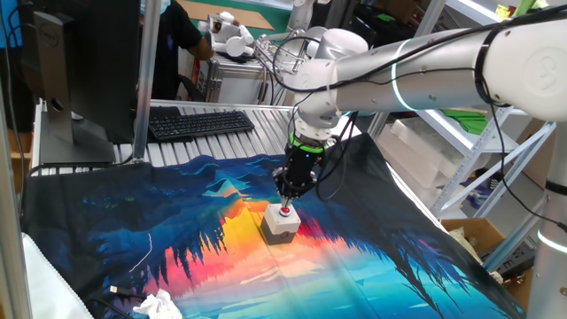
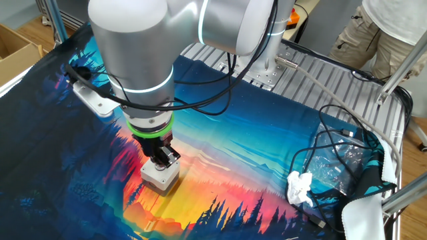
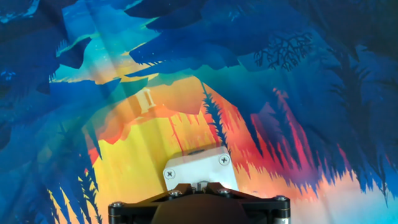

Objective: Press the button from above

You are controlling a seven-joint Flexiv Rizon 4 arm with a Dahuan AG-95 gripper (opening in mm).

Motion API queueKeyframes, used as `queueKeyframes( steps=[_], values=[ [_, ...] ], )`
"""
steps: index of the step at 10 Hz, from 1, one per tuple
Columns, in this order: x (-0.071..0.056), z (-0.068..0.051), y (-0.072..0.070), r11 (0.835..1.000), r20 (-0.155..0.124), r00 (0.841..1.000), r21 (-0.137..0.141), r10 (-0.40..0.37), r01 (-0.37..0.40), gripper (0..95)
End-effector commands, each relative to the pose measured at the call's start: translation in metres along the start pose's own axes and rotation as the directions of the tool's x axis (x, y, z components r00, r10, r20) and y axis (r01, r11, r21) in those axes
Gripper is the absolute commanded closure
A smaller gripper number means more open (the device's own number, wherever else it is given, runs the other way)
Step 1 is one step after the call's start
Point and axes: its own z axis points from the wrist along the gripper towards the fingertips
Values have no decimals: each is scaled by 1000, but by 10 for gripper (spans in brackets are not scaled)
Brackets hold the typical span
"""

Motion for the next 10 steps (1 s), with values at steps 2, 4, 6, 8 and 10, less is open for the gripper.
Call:
queueKeyframes(
  steps=[2,4,6,8,10],
  values=[
    [3,1,-6,1000,-3,1000,-4,-11,11,950],
    [4,1,-6,1000,-5,1000,-3,-8,8,950],
    [5,1,-5,1000,-5,1000,-4,-4,4,950],
    [5,1,-5,1000,-4,1000,-3,-6,6,950],
    [7,4,-4,1000,-1,1000,-4,-3,3,950]
  ],
)
